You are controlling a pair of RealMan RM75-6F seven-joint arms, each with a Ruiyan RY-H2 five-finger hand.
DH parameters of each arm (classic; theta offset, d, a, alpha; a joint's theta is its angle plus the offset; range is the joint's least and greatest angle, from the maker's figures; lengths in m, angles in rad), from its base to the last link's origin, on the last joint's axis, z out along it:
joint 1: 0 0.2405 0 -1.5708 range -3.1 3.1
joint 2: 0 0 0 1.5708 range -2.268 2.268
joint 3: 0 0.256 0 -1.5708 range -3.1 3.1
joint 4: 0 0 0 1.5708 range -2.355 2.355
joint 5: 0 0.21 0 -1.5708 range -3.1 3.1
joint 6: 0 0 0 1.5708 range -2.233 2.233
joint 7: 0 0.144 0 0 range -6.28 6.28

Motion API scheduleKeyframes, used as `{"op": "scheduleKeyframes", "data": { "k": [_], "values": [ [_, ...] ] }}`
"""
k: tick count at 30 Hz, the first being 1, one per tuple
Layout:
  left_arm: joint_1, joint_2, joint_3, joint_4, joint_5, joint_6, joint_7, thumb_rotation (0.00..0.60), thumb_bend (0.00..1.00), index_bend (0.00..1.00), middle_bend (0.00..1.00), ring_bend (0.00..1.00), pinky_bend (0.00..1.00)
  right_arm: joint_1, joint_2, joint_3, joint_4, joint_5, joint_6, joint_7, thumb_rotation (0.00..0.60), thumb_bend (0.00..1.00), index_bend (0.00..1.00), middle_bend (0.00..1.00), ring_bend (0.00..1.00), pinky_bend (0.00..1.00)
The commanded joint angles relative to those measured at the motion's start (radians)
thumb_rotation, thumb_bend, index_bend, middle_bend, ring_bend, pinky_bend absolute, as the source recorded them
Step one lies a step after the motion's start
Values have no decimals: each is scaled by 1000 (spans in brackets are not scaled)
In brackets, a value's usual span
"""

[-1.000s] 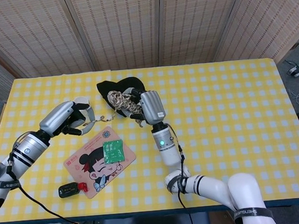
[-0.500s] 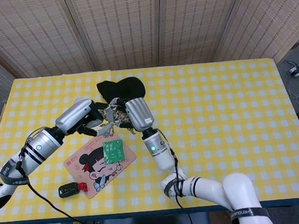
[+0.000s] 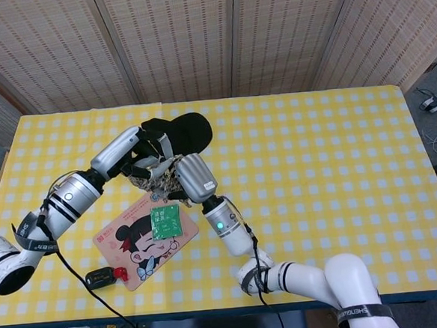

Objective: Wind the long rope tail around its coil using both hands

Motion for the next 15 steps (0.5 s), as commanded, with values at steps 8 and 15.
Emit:
{"op": "scheduleKeyframes", "data": {
  "k": [8,15],
  "values": [
    [-28,-56,6,80,-175,-30,113,587,446,722,1000,1000,1000,-4,30,-49,-10,-75,-8,104,600,863,877,707,619,764],
    [-37,-85,21,139,-277,-54,177,592,446,720,1000,1000,1000,-9,43,-81,9,-130,10,215,600,829,882,712,618,764]
  ]
}}
